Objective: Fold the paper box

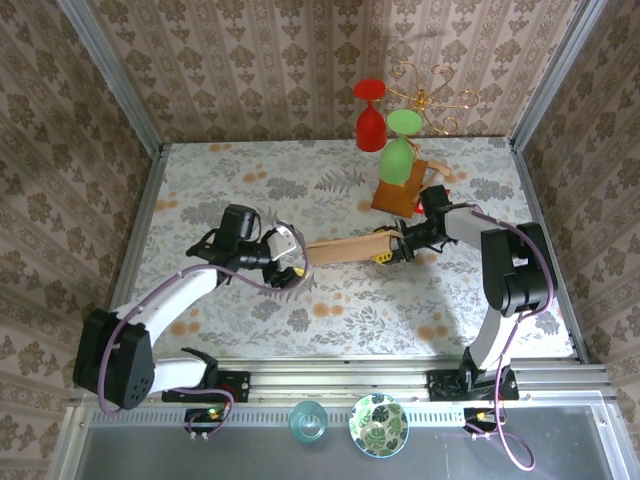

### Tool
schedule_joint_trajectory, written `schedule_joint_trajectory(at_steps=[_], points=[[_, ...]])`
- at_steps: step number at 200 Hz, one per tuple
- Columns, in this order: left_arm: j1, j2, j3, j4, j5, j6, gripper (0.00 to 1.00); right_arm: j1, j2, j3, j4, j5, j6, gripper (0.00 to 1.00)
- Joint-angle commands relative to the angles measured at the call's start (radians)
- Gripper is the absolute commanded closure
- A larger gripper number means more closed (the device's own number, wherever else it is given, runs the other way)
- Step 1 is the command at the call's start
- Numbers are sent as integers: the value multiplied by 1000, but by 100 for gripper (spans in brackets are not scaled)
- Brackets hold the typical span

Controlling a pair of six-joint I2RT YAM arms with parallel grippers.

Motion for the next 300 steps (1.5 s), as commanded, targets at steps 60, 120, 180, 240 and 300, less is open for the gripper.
schedule_joint_trajectory(at_steps=[60,120,180,240,300], points=[[-59,134,33,189,-62,18,21,-5,53,12,-162,75,-69,72],[-119,139,28,190,-63,-31,36,-7,69,27,-152,75,-63,71],[-140,158,51,157,-51,-41,52,-11,76,28,-148,75,-67,63],[-139,160,71,114,-37,-54,59,-33,66,55,-191,89,-122,39],[-103,155,94,42,32,-77,61,-123,-77,103,-315,251,-251,35]])
